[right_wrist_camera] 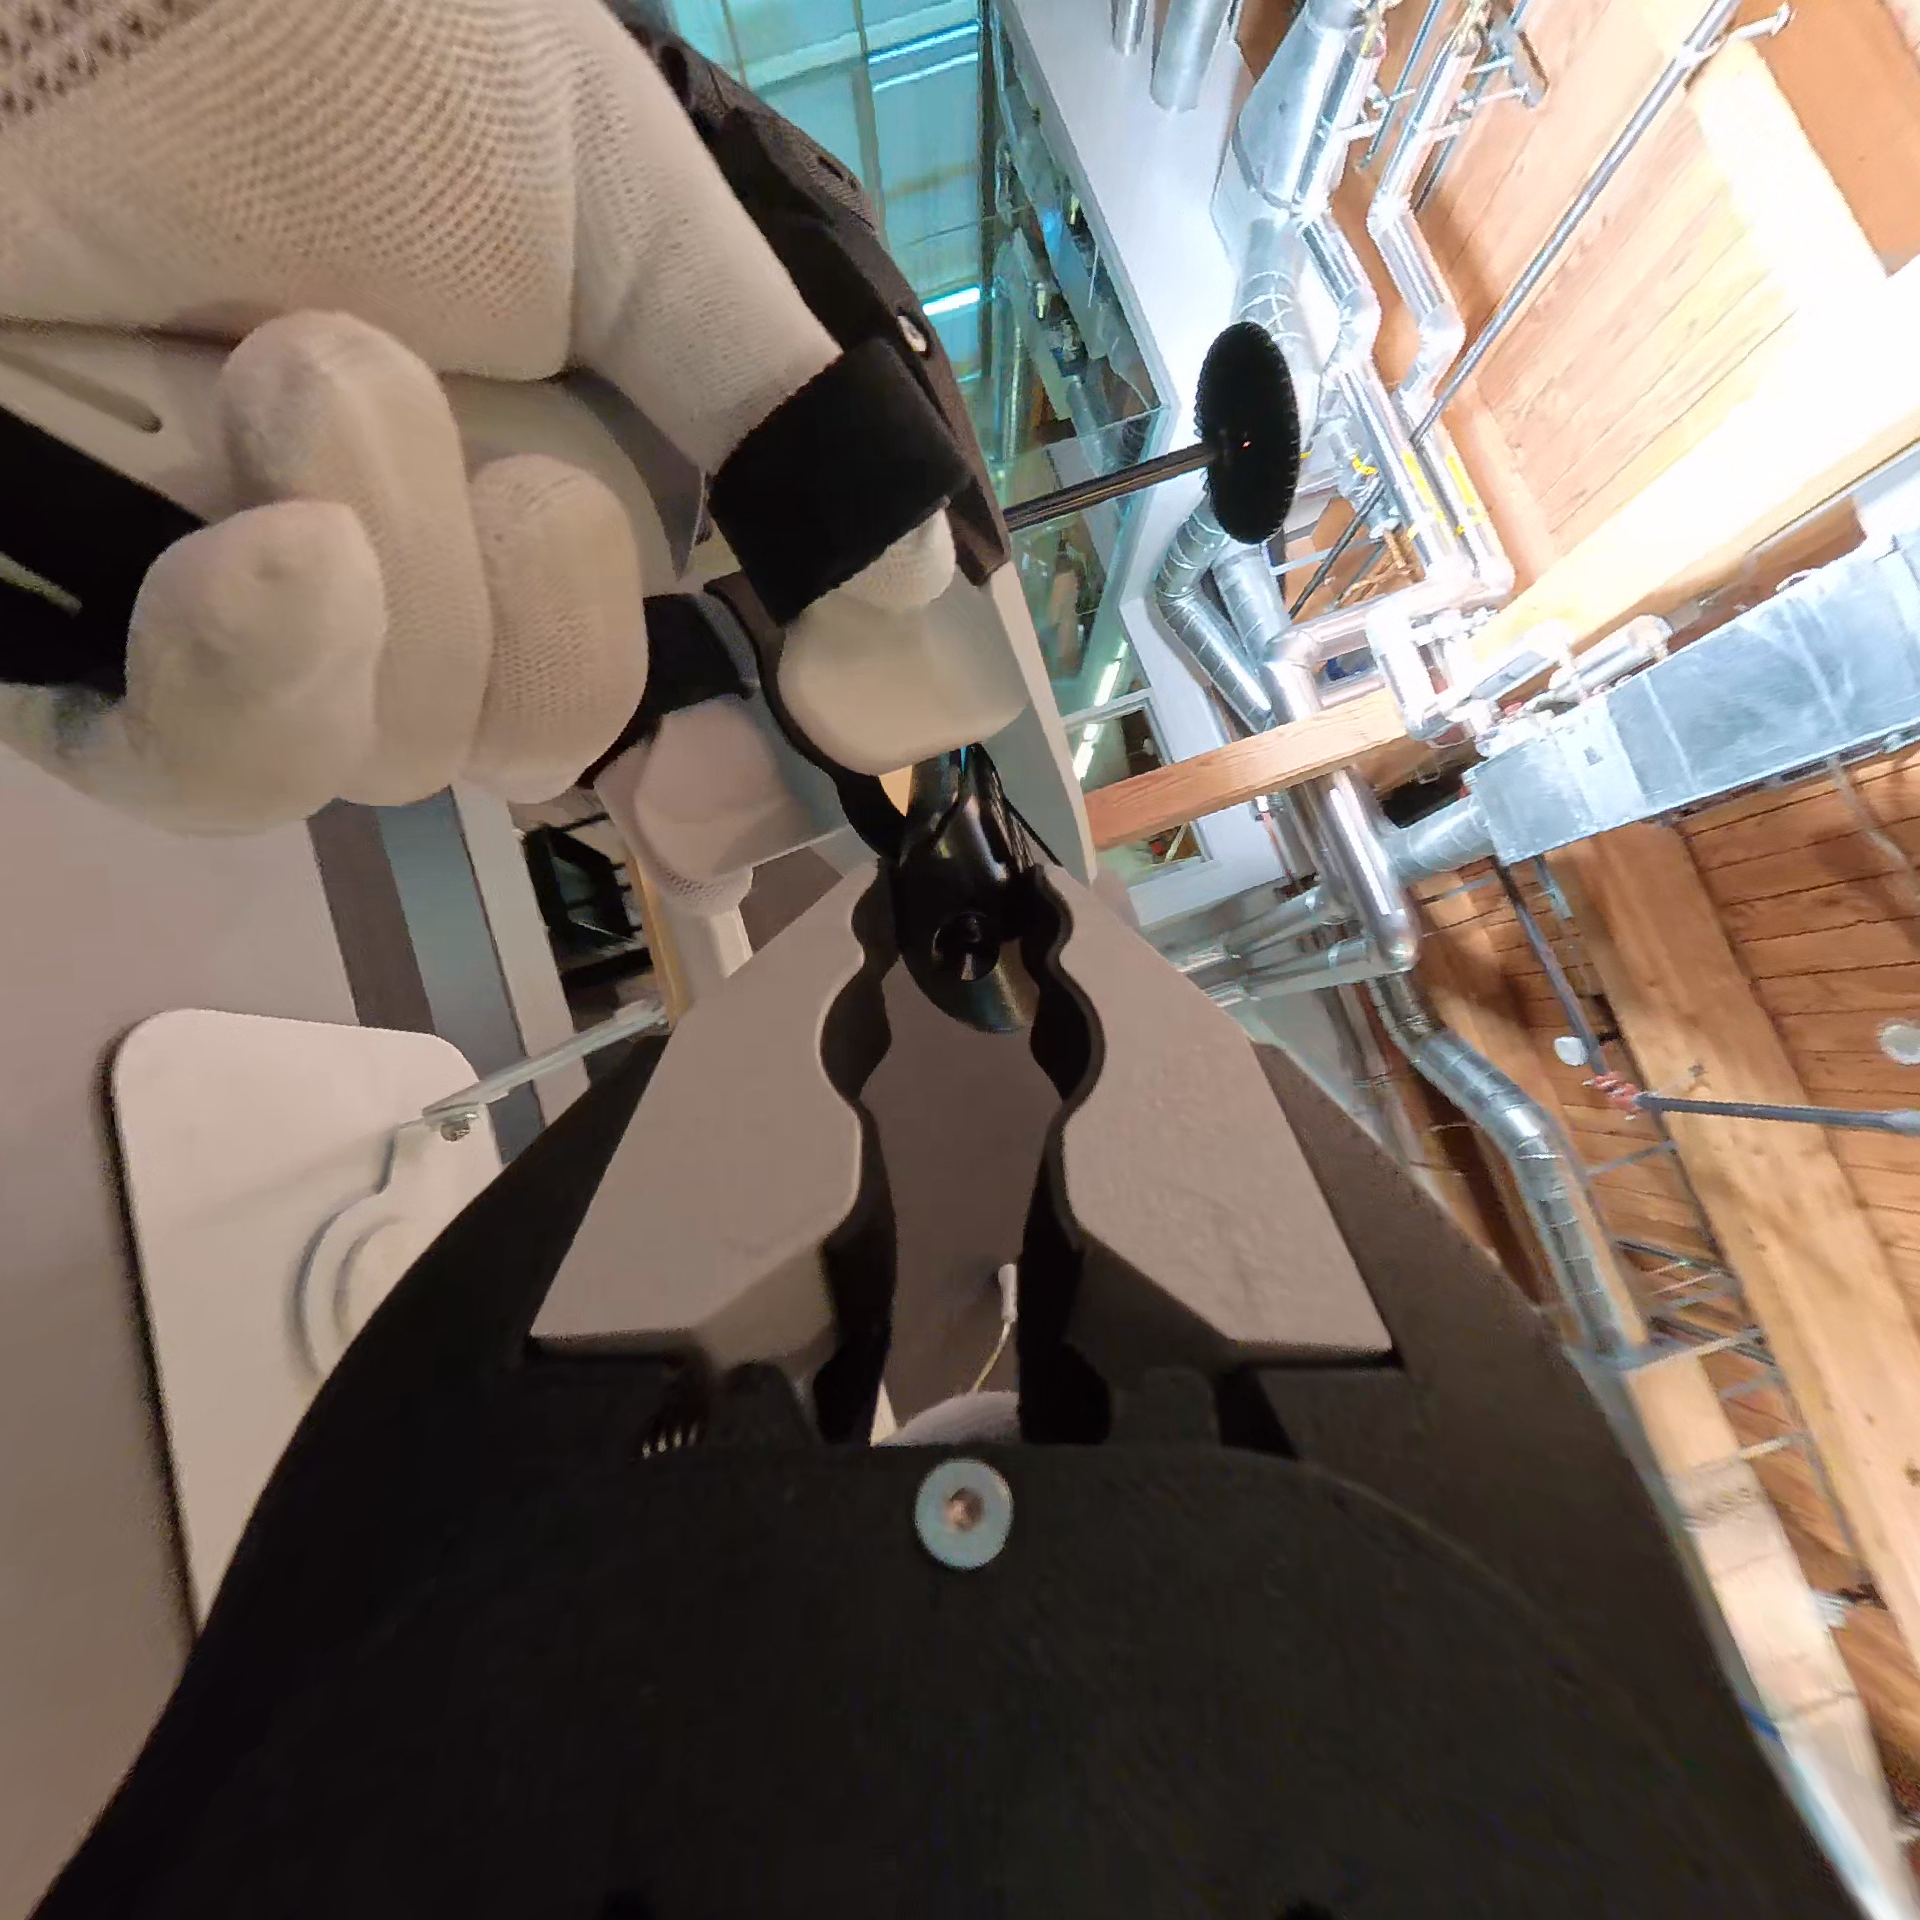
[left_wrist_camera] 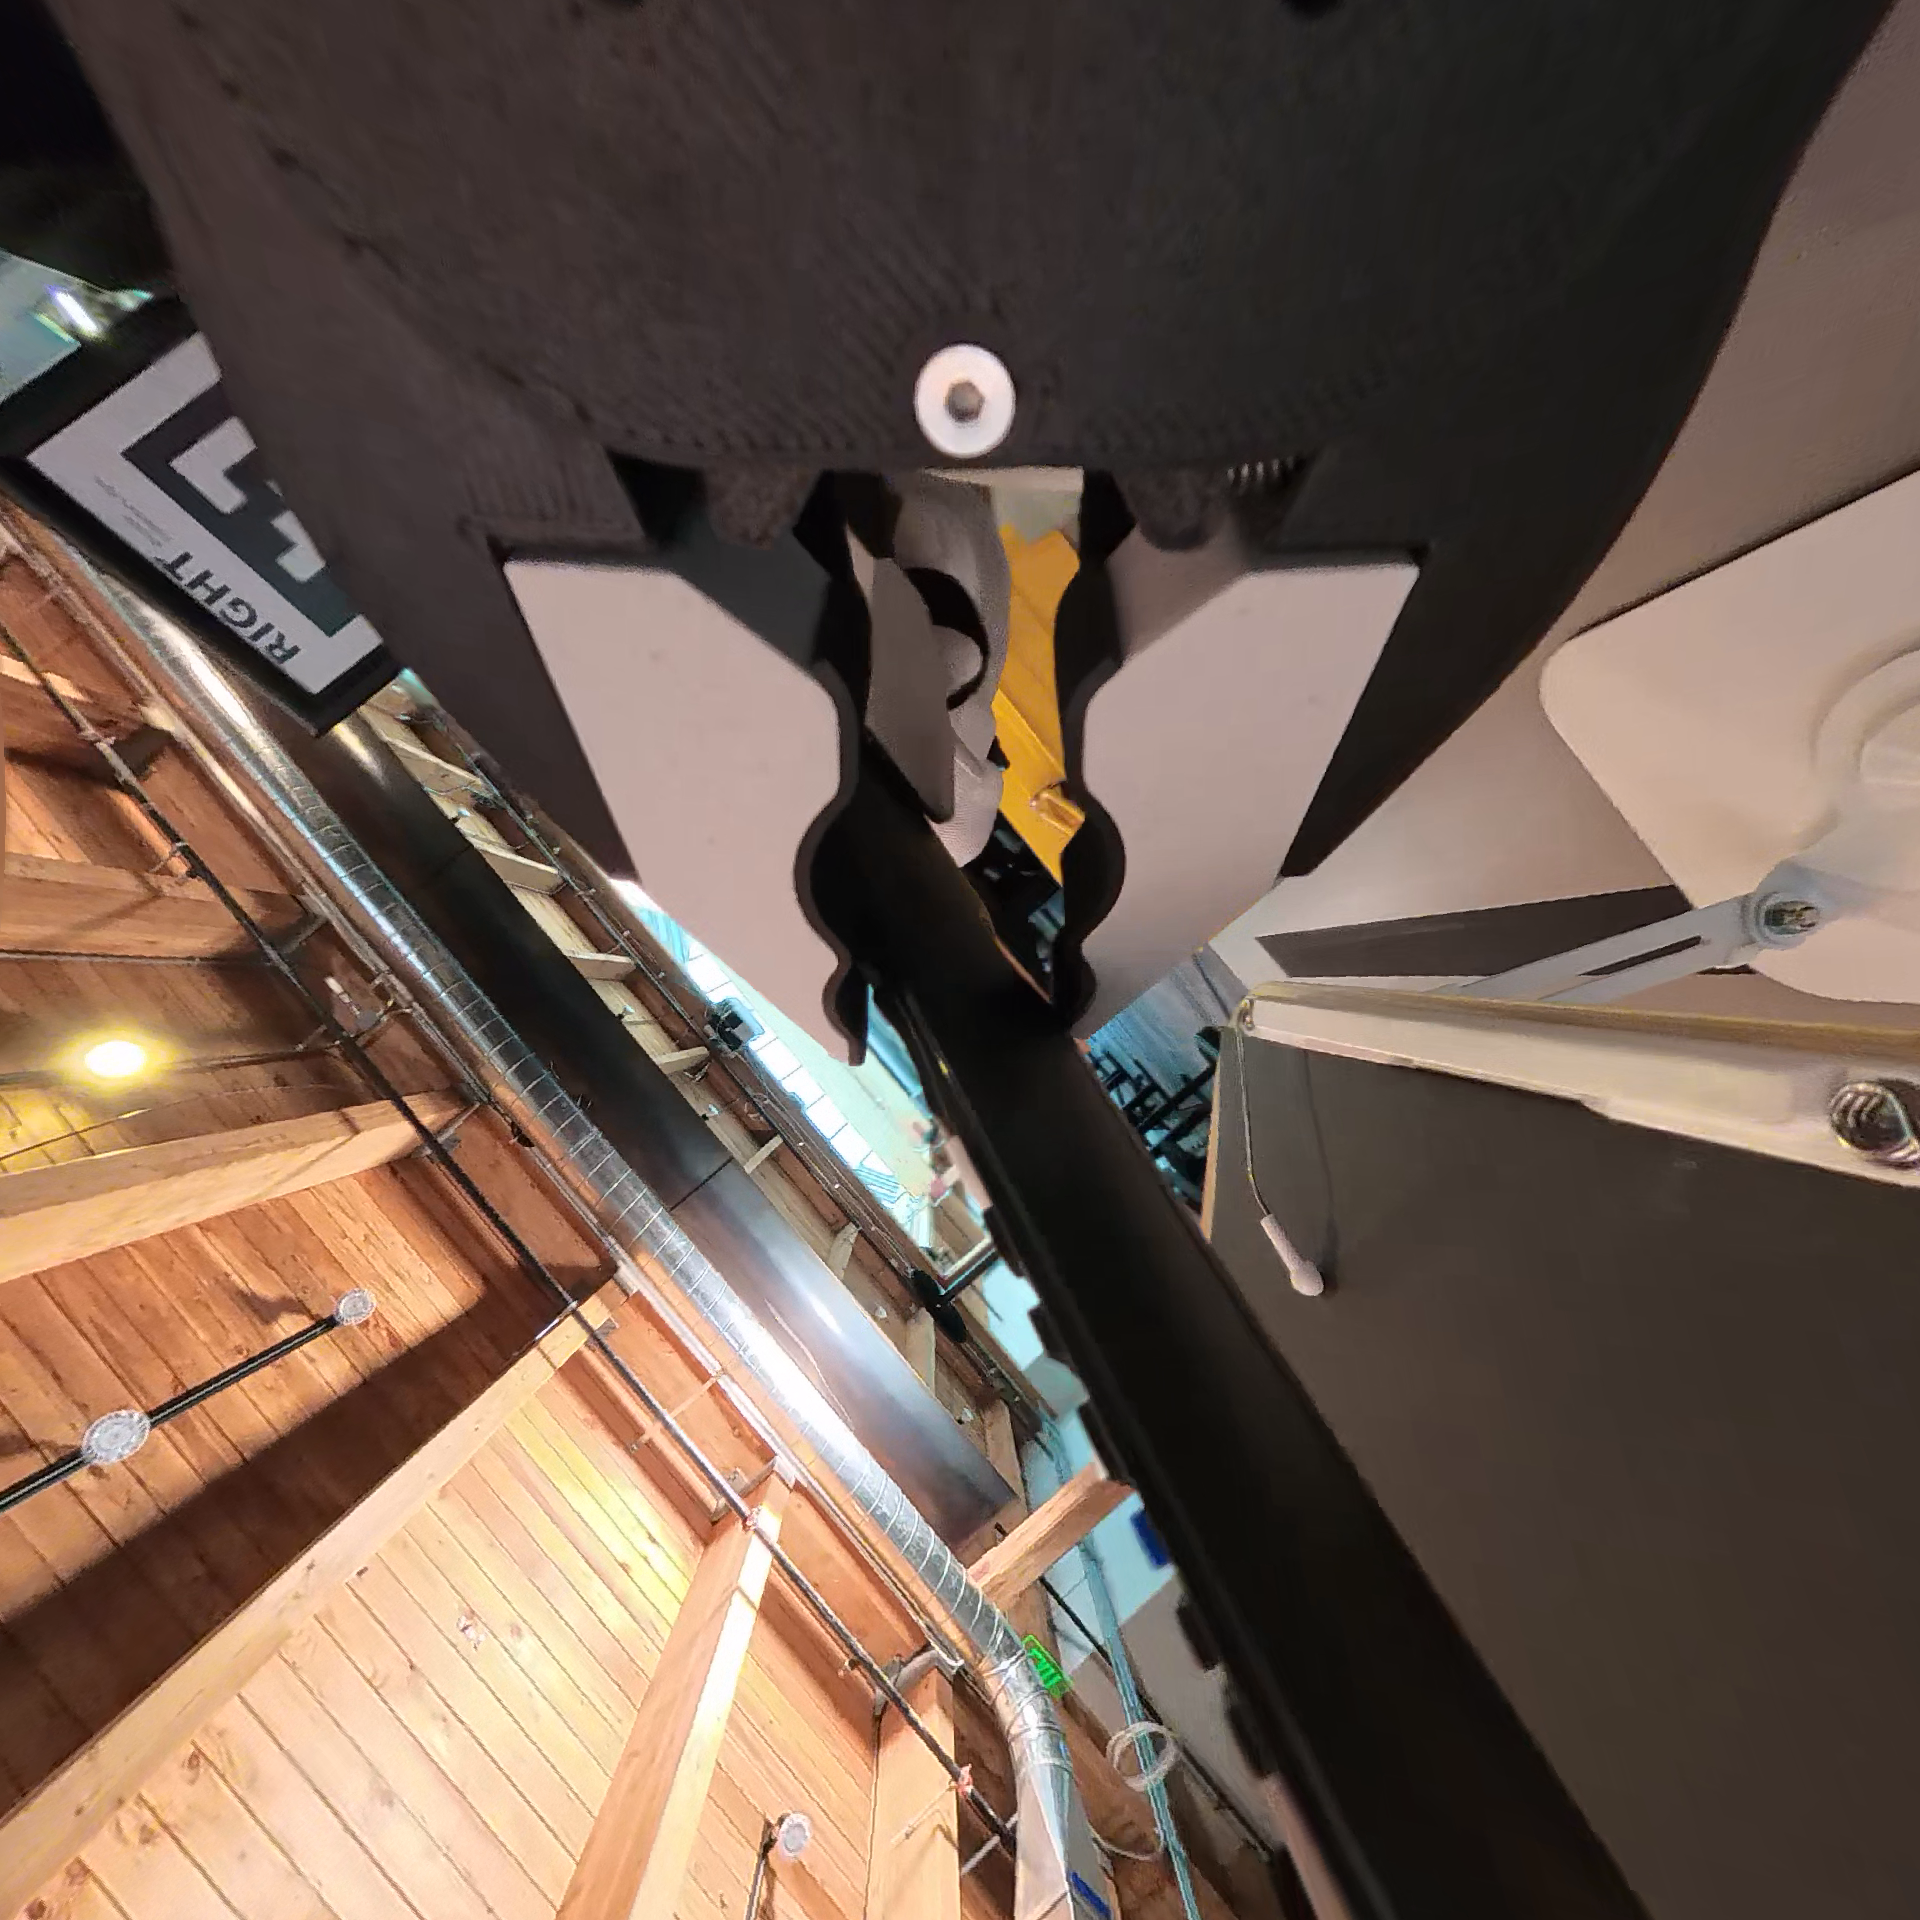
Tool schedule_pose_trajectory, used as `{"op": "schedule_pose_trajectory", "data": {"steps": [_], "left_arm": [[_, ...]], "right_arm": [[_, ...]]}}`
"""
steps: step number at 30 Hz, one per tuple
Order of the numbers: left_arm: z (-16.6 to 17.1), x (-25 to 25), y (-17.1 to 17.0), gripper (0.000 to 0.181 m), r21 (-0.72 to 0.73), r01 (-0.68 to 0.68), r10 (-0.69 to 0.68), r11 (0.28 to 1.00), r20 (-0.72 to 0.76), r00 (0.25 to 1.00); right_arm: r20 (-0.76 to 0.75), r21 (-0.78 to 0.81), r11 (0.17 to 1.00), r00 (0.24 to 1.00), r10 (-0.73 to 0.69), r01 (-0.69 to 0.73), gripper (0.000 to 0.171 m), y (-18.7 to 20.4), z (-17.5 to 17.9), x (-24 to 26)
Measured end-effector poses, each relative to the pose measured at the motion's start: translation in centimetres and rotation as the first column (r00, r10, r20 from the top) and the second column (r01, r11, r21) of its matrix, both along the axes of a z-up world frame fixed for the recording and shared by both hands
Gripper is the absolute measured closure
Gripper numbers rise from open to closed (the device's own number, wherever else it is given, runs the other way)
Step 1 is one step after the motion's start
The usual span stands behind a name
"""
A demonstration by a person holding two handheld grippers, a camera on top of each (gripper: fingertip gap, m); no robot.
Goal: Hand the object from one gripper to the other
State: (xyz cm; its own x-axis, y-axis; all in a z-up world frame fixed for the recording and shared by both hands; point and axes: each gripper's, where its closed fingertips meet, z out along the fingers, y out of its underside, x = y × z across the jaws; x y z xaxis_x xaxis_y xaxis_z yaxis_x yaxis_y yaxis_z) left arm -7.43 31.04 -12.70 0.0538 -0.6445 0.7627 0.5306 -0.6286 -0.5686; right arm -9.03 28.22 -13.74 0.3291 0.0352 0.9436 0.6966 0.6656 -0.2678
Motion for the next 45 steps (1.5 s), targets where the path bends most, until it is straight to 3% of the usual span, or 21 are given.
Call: {"op": "schedule_pose_trajectory", "data": {"steps": [1,11,17,22,25,28,34,38,41,43,45], "left_arm": [[0.1,0.0,0.0,0.145,0.011,-0.014,0.015,1.0,-0.023,1.0],[2.1,1.0,-1.9,0.125,0.171,-0.004,0.02,0.985,-0.092,0.996],[3.9,0.8,-3.6,0.122,0.266,0.037,-0.033,0.963,-0.018,0.999],[3.6,1.6,-4.0,0.122,0.392,-0.011,0.052,0.92,-0.095,0.994],[4.0,2.0,-4.6,0.119,0.467,-0.031,0.071,0.884,-0.068,0.995],[5.1,1.6,-5.8,0.12,0.553,-0.071,0.083,0.83,0.005,0.997],[6.5,0.1,-6.5,0.128,0.649,-0.19,0.198,0.736,0.062,0.978],[6.5,-0.3,-6.0,0.157,0.662,-0.229,0.269,0.714,0.044,0.962],[6.2,-0.8,-5.2,0.159,0.634,-0.244,0.293,0.733,0.03,0.956],[6.0,-1.4,-4.0,0.159,0.596,-0.302,0.366,0.744,0.015,0.931],[5.6,-1.9,-2.9,0.159,0.526,-0.329,0.39,0.784,-0.006,0.921]], "right_arm": [[-0.014,-0.036,0.999,1.0,0.017,-0.017,0.15,-0.1,0.1,0.0],[-0.128,-0.242,0.955,0.982,0.141,-0.169,0.151,-1.5,2.3,1.8],[-0.343,-0.339,0.879,0.914,0.218,-0.336,0.151,-1.7,4.4,4.2],[-0.679,-0.376,0.657,0.677,0.284,-0.654,0.152,-2.3,7.0,6.0],[-0.869,-0.312,0.37,0.421,0.261,-0.875,0.152,-2.8,8.0,6.5],[-0.958,-0.191,0.137,0.215,0.189,-0.972,0.152,-2.8,8.0,6.4],[-0.99,-0.101,-0.122,0.088,0.107,-0.987,0.152,-3.2,5.5,3.9],[-0.996,-0.064,-0.207,0.051,0.067,-0.976,0.152,-3.5,4.5,2.6],[-0.997,-0.07,-0.165,0.065,0.033,-0.984,0.152,-2.8,4.3,2.1],[-0.989,-0.145,-0.007,0.145,0.032,-0.989,0.15,-1.5,3.6,1.9],[-0.948,-0.277,0.208,0.302,0.098,-0.938,0.123,-0.6,2.9,1.8]]}}
